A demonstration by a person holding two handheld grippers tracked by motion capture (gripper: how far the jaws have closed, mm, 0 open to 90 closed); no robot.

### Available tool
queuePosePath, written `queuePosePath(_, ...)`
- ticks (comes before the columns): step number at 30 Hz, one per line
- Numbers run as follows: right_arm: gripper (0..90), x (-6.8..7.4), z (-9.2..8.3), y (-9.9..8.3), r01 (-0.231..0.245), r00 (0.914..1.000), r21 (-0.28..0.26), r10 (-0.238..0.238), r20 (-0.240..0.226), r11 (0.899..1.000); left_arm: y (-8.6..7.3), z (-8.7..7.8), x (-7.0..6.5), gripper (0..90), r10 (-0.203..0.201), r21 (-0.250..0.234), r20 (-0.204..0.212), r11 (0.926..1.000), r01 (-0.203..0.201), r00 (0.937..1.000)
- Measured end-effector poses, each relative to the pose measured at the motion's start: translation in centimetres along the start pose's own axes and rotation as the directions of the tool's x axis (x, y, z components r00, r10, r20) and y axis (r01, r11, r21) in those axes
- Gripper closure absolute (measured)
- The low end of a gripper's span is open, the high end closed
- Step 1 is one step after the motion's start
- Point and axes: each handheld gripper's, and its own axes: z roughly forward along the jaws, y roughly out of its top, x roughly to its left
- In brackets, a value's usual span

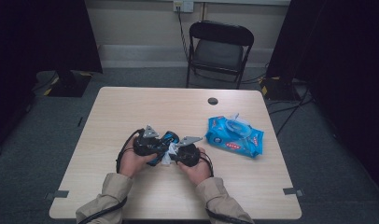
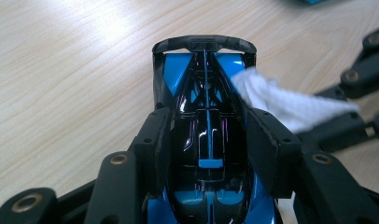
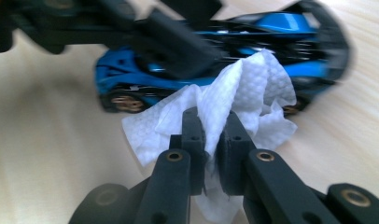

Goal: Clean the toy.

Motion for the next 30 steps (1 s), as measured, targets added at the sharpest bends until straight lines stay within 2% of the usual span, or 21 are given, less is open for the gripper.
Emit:
queuePosePath(1, 83.1, 0.0, 0.0, 0.0, 0.0, 1.0, 0.0, 0.0, 0.0, 1.0, 0.0, 0.0, 0.0, 51.1, 0.0, 0.0, 0.0, 1.0, 0.0, 1.0)
queuePosePath(2, 83.0, 0.7, 0.2, 0.1, 0.021, 0.9998, 0.005, -0.021, -0.005, 1.0, 0.0, 0.0, 0.1, 51.1, 0.006, 0.004, 0.001, 1.0, -0.006, 1.0)
queuePosePath(14, 83.1, 2.0, 0.4, -0.1, 0.029, 0.9976, 0.0, -0.029, -0.062, 1.0, 0.0, 0.0, 0.0, 51.1, -0.003, -0.001, 0.003, 1.0, 0.003, 1.0)
queuePosePath(22, 83.1, 3.6, 0.7, -0.1, 0.053, 0.9931, 0.002, -0.053, -0.105, 0.999, -0.1, 0.0, 0.0, 51.1, -0.008, -0.002, 0.005, 1.0, 0.008, 1.0)
queuePosePath(30, 83.1, 4.4, 0.9, -0.1, 0.059, 0.9897, 0.001, -0.059, -0.131, 0.998, -0.1, -0.1, 0.0, 51.1, -0.003, 0.001, 0.002, 1.0, 0.003, 1.0)
